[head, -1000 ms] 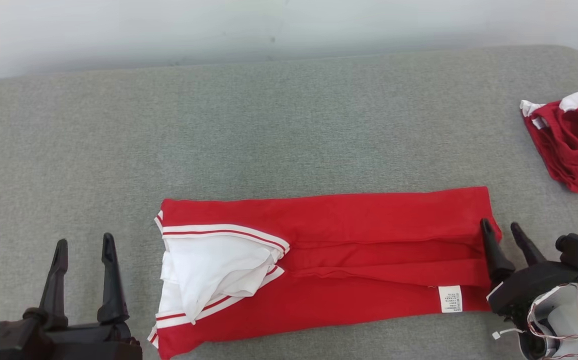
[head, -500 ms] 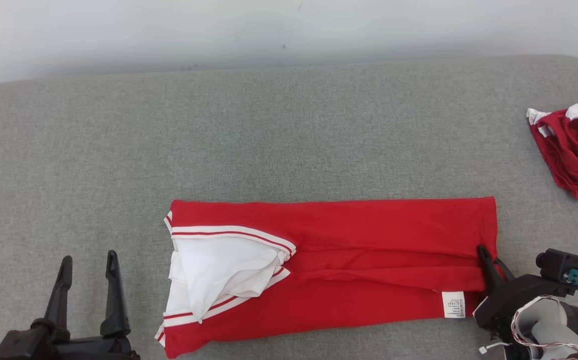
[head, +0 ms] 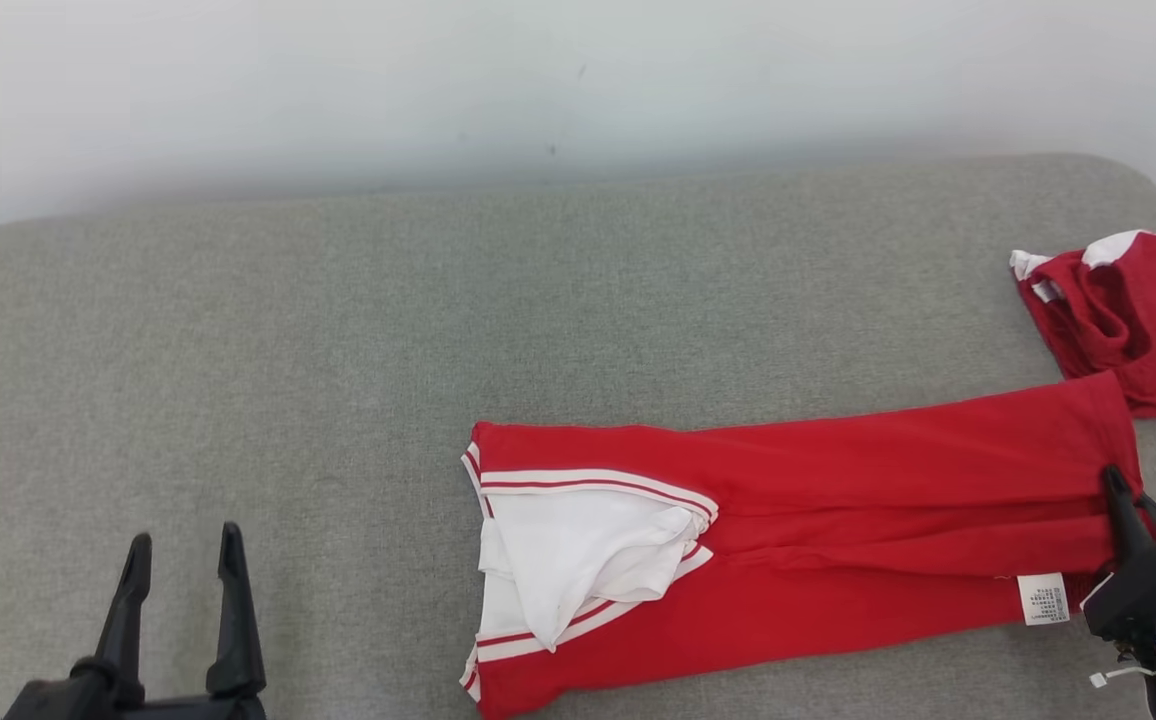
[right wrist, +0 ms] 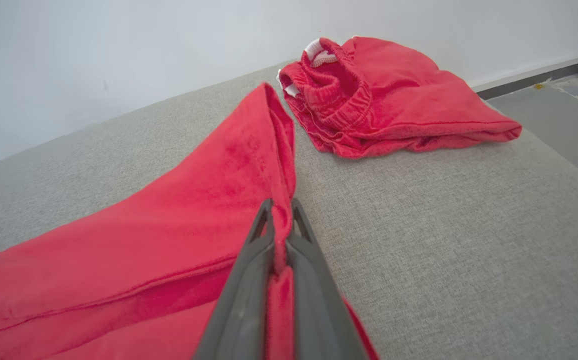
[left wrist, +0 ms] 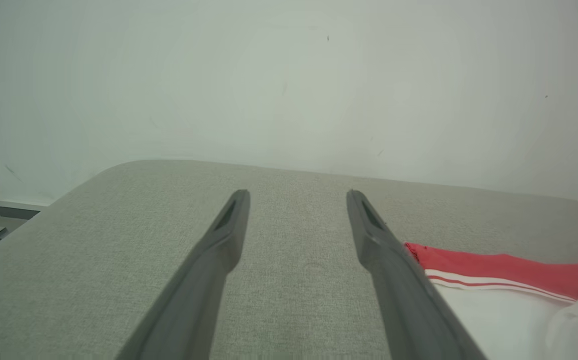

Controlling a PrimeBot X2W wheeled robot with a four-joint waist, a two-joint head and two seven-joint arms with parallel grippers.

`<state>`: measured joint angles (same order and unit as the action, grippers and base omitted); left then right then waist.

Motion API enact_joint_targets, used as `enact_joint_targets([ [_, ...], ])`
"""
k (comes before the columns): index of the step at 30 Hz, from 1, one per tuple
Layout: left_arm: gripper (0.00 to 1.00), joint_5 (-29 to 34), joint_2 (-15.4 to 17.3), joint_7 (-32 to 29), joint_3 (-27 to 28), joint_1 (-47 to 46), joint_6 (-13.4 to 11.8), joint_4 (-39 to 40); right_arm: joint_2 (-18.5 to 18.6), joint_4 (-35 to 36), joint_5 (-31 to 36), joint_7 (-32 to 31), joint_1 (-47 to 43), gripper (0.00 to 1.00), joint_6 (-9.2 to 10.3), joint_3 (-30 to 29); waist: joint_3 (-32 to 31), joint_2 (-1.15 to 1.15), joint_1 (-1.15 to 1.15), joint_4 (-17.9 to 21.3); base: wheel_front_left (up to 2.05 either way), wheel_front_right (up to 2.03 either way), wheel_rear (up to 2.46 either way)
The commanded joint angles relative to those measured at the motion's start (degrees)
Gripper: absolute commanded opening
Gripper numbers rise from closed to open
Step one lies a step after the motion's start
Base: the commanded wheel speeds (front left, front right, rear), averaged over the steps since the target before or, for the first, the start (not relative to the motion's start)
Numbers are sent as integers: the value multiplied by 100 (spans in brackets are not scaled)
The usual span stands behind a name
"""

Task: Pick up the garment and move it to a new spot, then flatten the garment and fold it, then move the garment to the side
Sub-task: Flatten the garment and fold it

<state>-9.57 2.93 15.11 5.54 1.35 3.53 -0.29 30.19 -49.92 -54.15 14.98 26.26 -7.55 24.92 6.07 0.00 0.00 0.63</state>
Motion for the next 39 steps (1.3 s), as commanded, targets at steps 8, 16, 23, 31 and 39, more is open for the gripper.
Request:
enact_joint_targets([
  [8, 100, 25, -3, 2, 108, 171, -45, 37, -225, 763, 439, 23, -150, 0, 16, -151, -119, 0, 0, 133, 0, 0, 0],
  [16, 100, 48, -3, 2, 129, 183, -91, 71, -879, 1582, 733, 23, -228, 0, 16, 151, -137, 0, 0, 54, 0, 0, 0],
  [23, 100, 5, -3, 2, 60, 148, -122, 35, -1735, 1949, 852, -133, -63, 0, 16, 675, -134, 0, 0, -80, 0, 0, 0],
  [31, 100, -55, -3, 2, -193, -75, -157, -40, -2450, 1842, 955, -303, 203, 0, 16, 1234, -39, 0, 0, -393, 0, 0, 0],
  [39, 100, -135, -3, 2, -370, -222, -215, -103, -2693, 1411, 752, -260, 472, 0, 16, 1516, 73, 0, 0, -690, 0, 0, 0],
])
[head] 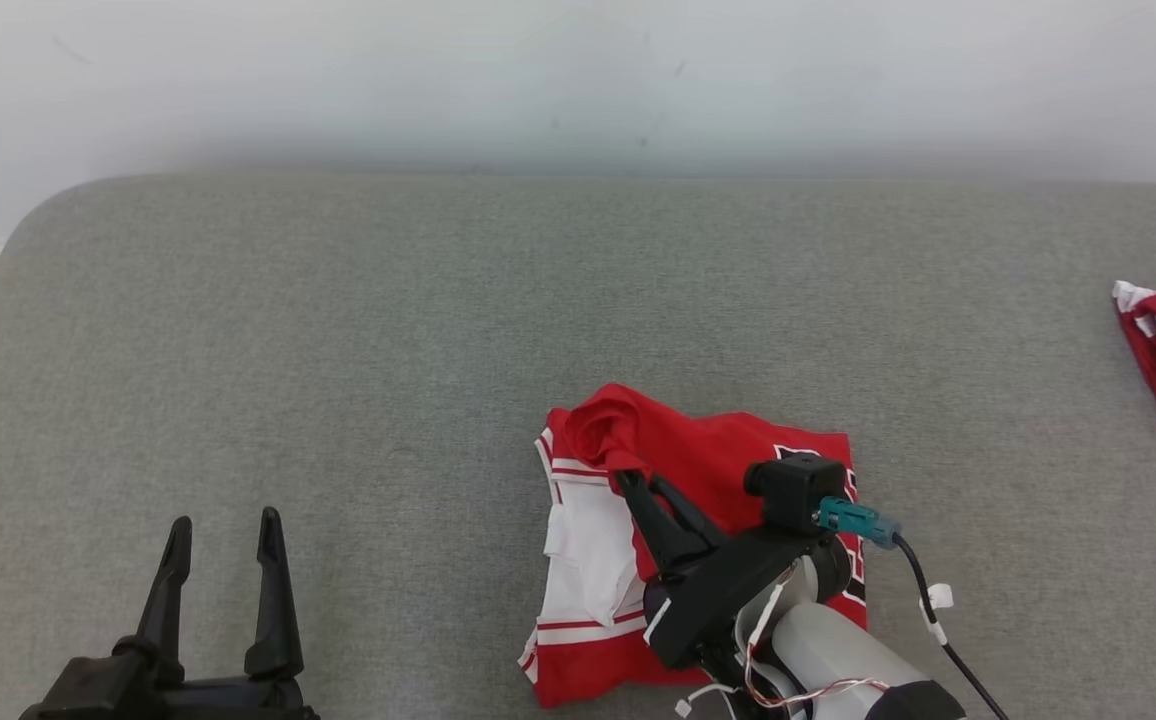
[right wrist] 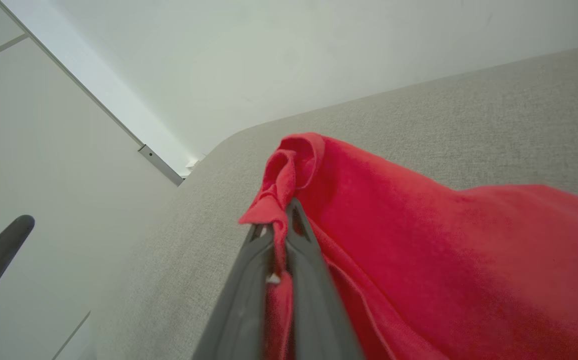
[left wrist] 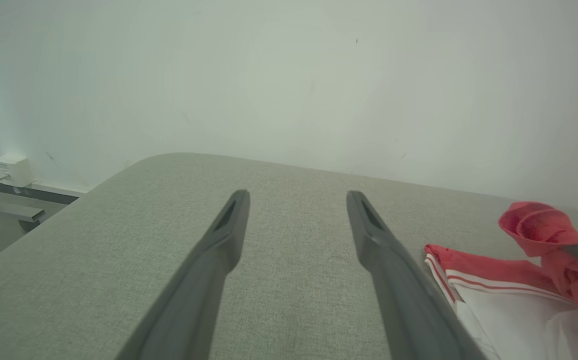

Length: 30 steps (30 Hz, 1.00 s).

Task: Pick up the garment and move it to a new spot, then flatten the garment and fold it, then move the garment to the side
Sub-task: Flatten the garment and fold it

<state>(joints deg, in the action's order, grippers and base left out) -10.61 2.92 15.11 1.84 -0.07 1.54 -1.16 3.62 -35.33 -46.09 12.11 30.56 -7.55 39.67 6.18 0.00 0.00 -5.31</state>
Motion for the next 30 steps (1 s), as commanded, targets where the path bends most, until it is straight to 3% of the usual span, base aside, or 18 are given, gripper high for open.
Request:
enact_joint_targets([
  [1, 100, -40, -2, 2, -15, -88, -25, -23, -48, -112, -94, 34, 60, 0, 16, 73, 73, 0, 0, -120, 0, 0, 0],
  [5, 100, -53, -1, 2, -43, -91, -47, -43, -61, -315, -193, 62, 117, 0, 16, 177, 93, 0, 0, -154, 0, 0, 0],
  [6, 100, -51, -2, 2, -49, -92, -40, -48, -66, -370, -211, 75, 133, 46, 16, 219, 97, 0, 0, -155, 0, 0, 0],
  [7, 100, -53, -2, 2, -46, -94, -42, -48, -71, -399, -243, 102, 149, 100, 16, 262, 99, 0, 0, -149, 0, 0, 0],
  [12, 100, -40, -2, 2, -4, -81, -64, -68, -59, -383, -179, 245, 341, 100, 16, 252, 71, 0, 0, 15, 0, 0, 0],
  [16, 100, -8, -2, 2, 36, -71, -28, -53, 237, -150, 11, 307, 440, 100, 16, 8, 24, 0, 0, 198, 0, 0, 0],
  [22, 100, 53, -2, 2, 111, -38, -18, 4, 882, 784, 714, 298, -44, 100, 16, -1152, -63, 0, 0, 491, 0, 0, 0],
  [30, 100, 95, -1, 2, 224, 66, 2, 12, 1250, 1719, 1253, 299, -1150, 100, 16, -2216, -197, 0, 0, 748, 0, 0, 0],
])
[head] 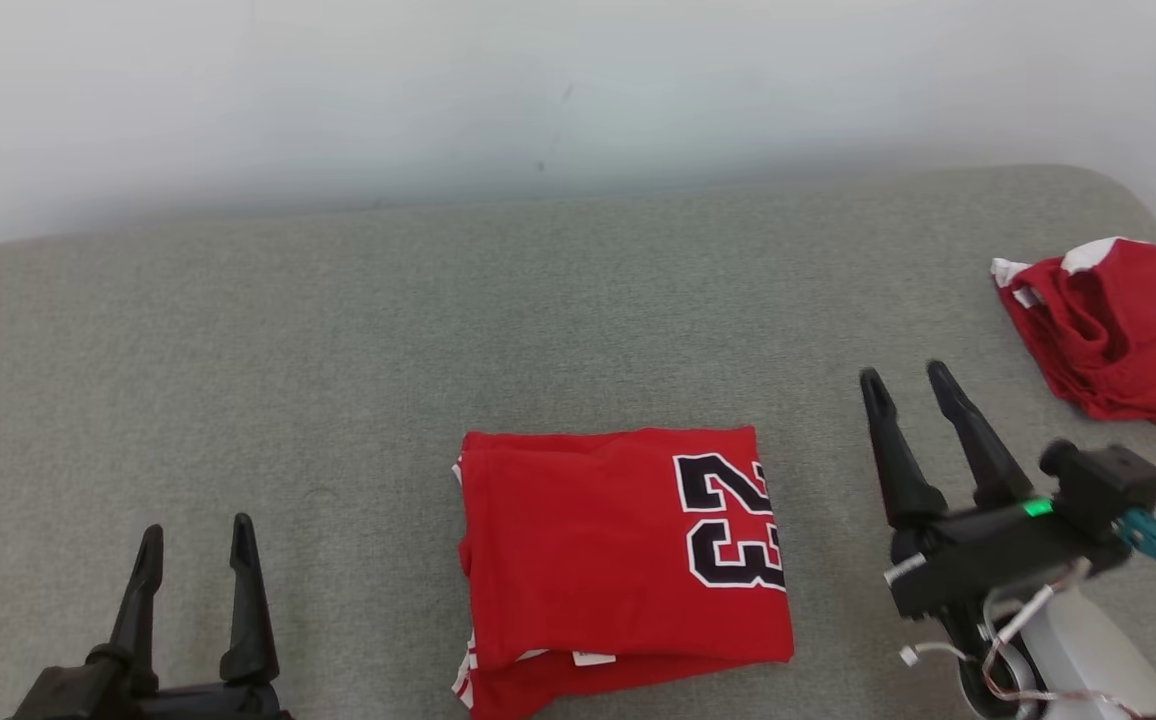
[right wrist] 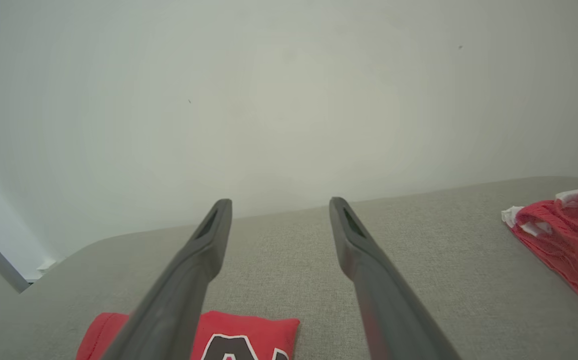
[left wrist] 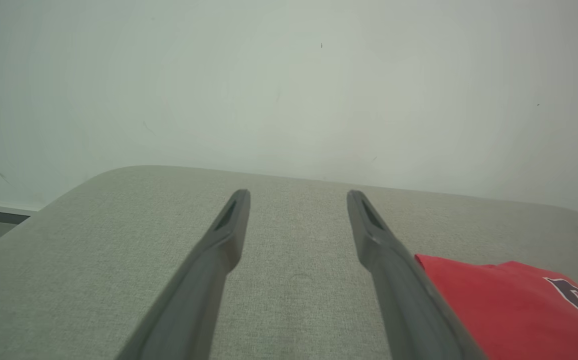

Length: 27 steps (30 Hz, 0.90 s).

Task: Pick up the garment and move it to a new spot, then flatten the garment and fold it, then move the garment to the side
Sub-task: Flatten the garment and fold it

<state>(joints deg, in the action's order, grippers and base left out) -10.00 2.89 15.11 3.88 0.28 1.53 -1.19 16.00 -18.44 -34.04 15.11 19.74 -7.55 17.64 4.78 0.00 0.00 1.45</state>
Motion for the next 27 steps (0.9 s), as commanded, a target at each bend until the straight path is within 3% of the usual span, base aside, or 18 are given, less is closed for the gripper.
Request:
enact_joint_targets([
  [1, 100, 40, 1, 2, 45, 47, 3, 19, 12, 132, 93, -1, -206, 100, 16, -104, -72, 0, 0, 104, 0, 0, 0],
  [12, 100, 244, 1, 2, 199, 284, 73, 33, -152, 967, 581, 0, -1314, 100, 16, -654, -216, 0, 0, 282, 0, 0, 0],
  [27, 100, 442, 32, 2, 326, 797, 322, 285, -415, 1067, 980, 0, -2055, 100, 16, -1115, -513, 0, 0, 117, 0, 0, 0],
])
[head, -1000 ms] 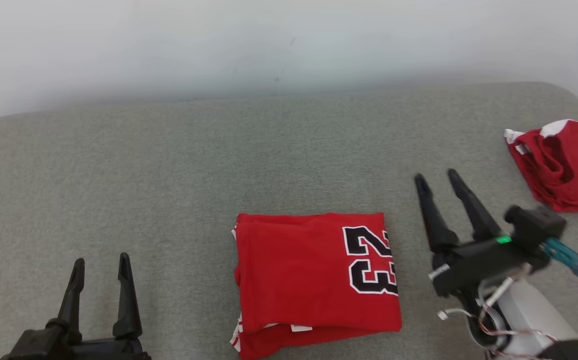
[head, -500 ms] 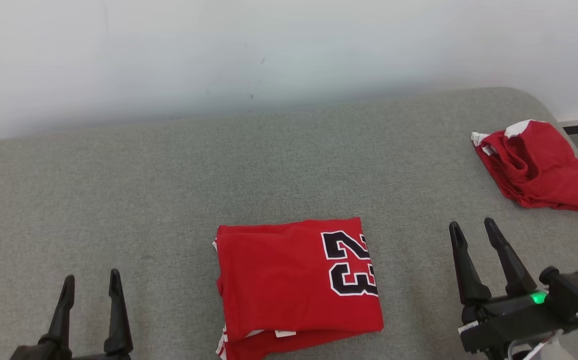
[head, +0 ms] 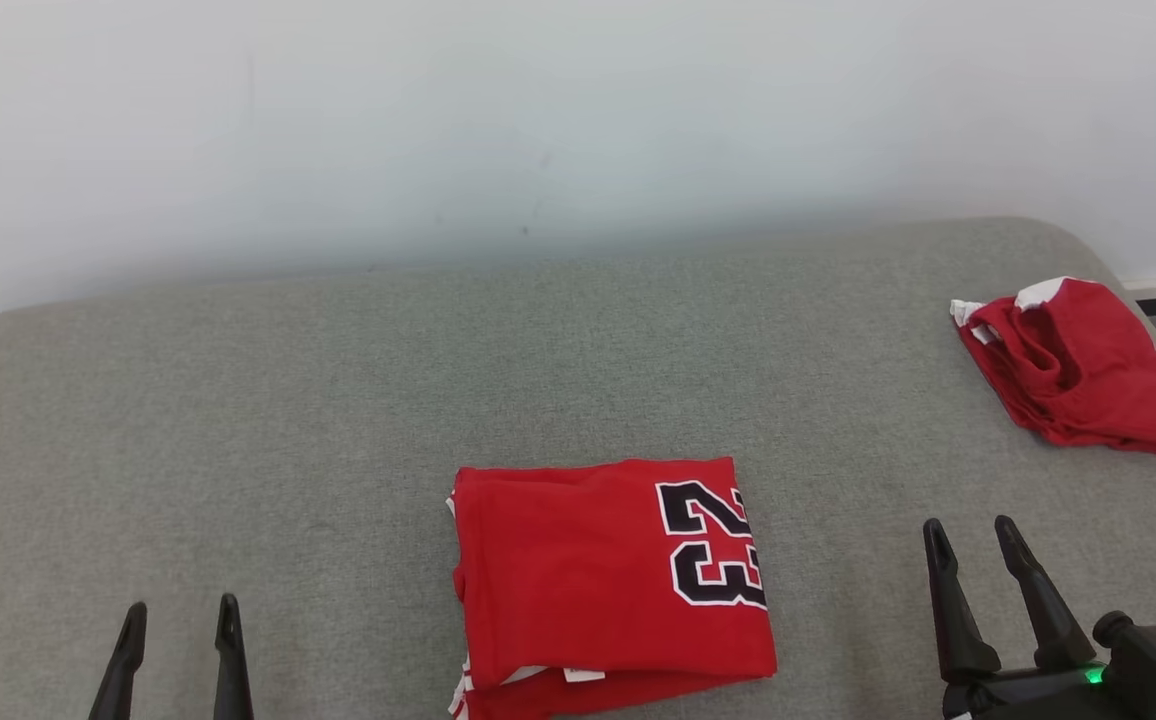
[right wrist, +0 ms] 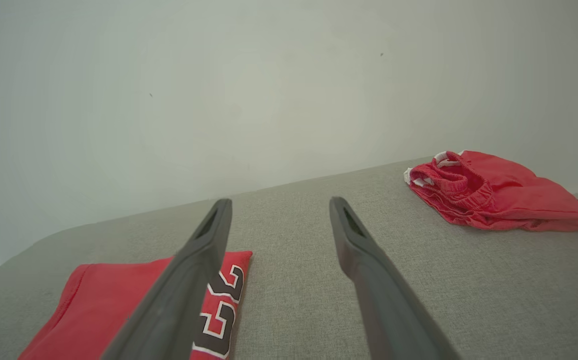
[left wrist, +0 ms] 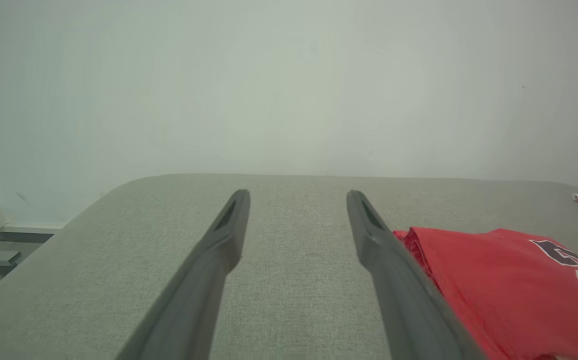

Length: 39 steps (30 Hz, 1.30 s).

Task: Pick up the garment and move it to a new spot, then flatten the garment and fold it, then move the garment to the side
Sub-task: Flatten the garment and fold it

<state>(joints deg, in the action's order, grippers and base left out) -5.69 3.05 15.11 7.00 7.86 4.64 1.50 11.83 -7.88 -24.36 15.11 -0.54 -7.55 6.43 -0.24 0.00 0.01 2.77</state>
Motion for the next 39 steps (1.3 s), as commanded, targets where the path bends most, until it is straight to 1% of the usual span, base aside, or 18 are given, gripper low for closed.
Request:
enact_joint_targets([
  [1, 100, 1, 20, 2, 27, 92, 39, 26, -7, 11, 38, 0, -48, 100, 16, -12, -19, 0, -1, -34, 0, 0, 0],
  [8, 100, -58, 54, 2, 91, 289, 130, 21, 0, -45, 154, 0, -100, 100, 16, -29, -48, 0, -1, -201, 0, 0, 0],
  [14, 100, -75, 45, 2, 116, 233, 176, -48, -4, -137, 192, 1, -59, 100, 16, 11, -64, 0, -1, -288, 0, 0, 0],
  [20, 100, -88, 47, 2, 37, 129, 236, -123, -15, -212, 194, 1, -34, 100, 16, 45, -69, 0, -1, -296, 0, 0, 0],
  [39, 100, -12, 63, 2, 38, 66, 273, -172, 10, -310, 170, 1, 5, 100, 16, 136, -55, 0, -1, -294, 0, 0, 0],
])
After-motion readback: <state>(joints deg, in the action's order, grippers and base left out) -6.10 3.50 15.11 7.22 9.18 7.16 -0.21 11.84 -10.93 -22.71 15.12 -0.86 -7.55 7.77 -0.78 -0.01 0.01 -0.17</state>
